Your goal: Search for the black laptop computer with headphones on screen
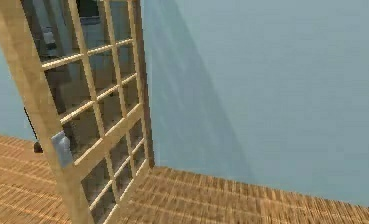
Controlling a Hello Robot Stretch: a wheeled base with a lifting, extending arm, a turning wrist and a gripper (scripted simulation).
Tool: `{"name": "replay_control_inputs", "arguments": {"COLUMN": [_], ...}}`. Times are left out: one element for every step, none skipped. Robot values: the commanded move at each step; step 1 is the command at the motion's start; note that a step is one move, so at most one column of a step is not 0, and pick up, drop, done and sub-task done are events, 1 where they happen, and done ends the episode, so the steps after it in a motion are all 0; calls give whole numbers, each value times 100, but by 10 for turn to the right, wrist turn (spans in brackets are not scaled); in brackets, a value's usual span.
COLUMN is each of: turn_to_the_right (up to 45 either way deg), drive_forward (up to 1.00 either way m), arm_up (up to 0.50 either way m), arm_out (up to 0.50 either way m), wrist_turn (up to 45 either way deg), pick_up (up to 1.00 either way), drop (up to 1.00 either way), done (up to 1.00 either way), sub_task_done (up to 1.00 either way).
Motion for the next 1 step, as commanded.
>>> {"name": "replay_control_inputs", "arguments": {"turn_to_the_right": [-450], "drive_forward": [0], "arm_up": [0], "arm_out": [0], "wrist_turn": [0], "pick_up": [0], "drop": [0], "done": [0], "sub_task_done": [0]}}
